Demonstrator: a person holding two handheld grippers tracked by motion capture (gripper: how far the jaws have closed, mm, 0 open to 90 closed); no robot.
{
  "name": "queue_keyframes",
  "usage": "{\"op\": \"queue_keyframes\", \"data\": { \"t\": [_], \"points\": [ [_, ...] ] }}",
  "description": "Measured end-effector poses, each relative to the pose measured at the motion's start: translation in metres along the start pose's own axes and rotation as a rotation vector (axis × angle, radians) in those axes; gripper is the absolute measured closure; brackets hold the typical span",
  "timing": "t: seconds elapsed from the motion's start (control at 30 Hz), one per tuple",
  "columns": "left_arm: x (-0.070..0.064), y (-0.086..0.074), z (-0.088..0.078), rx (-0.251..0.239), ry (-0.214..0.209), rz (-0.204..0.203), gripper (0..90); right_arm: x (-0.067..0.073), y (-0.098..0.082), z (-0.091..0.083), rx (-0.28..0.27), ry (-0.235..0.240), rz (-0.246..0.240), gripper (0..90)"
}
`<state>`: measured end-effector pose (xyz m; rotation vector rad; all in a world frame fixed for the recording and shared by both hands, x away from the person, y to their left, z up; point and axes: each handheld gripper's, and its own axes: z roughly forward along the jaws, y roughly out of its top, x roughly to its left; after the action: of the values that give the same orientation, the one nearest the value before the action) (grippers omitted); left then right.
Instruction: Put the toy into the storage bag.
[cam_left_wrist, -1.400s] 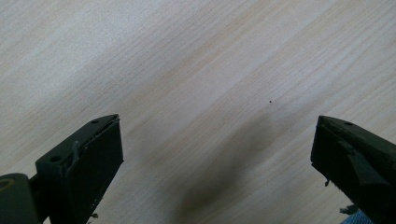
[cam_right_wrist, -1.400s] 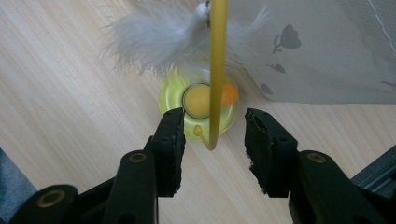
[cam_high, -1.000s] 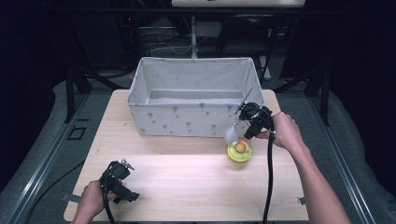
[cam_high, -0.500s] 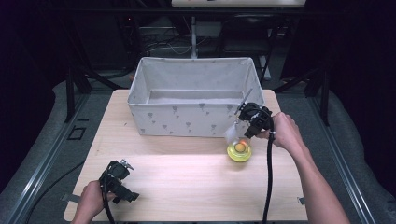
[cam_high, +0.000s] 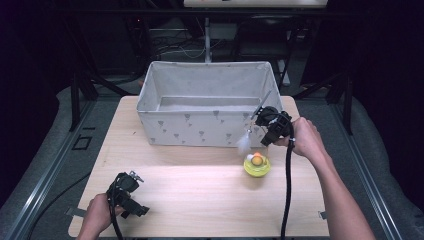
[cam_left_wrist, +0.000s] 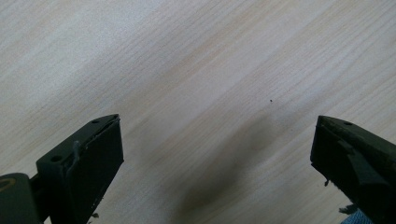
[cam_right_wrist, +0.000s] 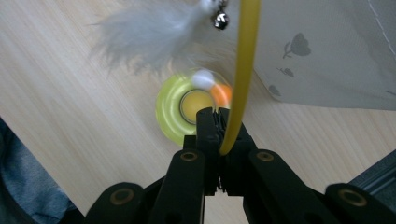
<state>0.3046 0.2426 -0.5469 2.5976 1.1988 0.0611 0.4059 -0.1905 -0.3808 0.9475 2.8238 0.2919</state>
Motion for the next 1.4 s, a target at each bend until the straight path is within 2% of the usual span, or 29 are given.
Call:
{"op": "queue_keyframes", "data": {
  "t": [0.2,0.33,0.43,0.93,1.4],
  "points": [
    [0.000,0.000,0.000,-0.004,0.000,-0.001,2.8,0.000,0.005,-0.012,-0.010,-0.008,-0.010,88.4],
    [0.000,0.000,0.000,-0.005,-0.003,-0.003,2.8,0.000,0.005,-0.015,-0.020,-0.009,0.000,88.4],
    [0.000,0.001,0.000,-0.004,-0.006,-0.002,2.8,-0.002,0.006,-0.020,-0.009,-0.015,-0.004,88.3],
    [0.000,0.000,0.001,-0.003,-0.004,-0.004,2.8,-0.007,0.006,-0.037,-0.044,-0.008,0.017,88.3],
    [-0.001,0.000,0.002,0.002,-0.011,-0.011,2.9,-0.011,0.009,-0.053,-0.044,0.001,0.017,88.4]
  ]
}}
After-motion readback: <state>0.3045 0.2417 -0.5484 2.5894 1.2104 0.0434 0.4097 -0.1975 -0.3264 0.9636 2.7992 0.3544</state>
